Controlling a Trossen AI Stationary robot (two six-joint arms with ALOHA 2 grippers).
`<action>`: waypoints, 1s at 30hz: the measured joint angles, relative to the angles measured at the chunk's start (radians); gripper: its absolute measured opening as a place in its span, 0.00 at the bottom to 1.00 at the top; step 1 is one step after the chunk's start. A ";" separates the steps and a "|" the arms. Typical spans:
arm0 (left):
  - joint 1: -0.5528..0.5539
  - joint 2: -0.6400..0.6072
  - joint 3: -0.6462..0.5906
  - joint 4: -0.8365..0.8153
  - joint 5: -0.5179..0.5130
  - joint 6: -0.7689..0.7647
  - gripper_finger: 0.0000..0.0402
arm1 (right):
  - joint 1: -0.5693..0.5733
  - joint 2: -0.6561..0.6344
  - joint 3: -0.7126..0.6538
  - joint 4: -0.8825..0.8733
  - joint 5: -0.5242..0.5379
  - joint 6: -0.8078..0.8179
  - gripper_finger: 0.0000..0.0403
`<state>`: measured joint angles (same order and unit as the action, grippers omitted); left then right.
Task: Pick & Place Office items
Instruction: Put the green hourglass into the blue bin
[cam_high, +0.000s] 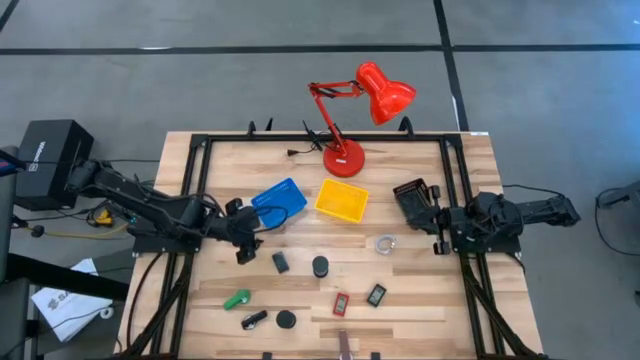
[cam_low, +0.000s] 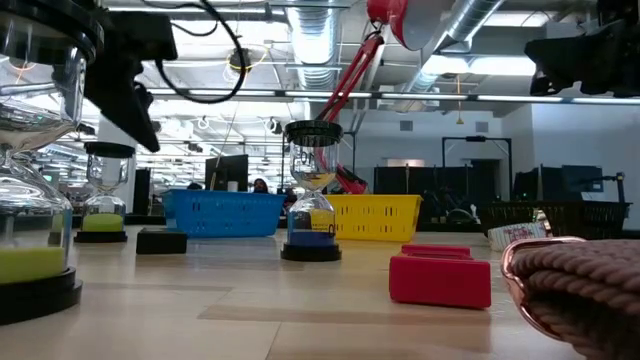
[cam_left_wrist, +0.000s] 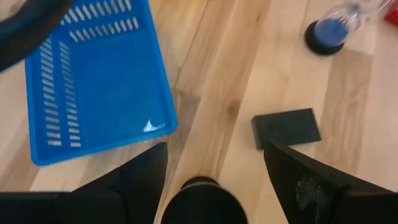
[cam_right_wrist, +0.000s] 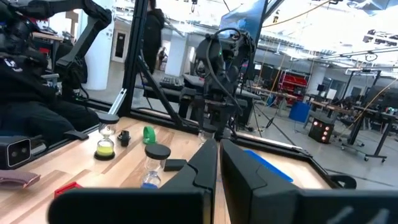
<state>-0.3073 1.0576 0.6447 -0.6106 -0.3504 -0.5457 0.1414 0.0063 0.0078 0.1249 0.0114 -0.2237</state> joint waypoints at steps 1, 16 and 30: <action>0.000 0.000 -0.006 0.003 0.018 -0.011 0.66 | 0.000 0.000 0.000 0.000 0.000 0.000 0.03; -0.001 0.000 -0.064 -0.002 0.068 -0.030 0.67 | 0.000 0.000 0.000 0.000 0.000 0.023 0.03; -0.001 -0.005 -0.105 -0.004 0.089 -0.027 0.67 | 0.000 0.000 0.000 0.000 0.000 0.014 0.03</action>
<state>-0.3080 1.0527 0.5400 -0.6144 -0.2612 -0.5731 0.1415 0.0063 0.0078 0.1246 0.0113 -0.2100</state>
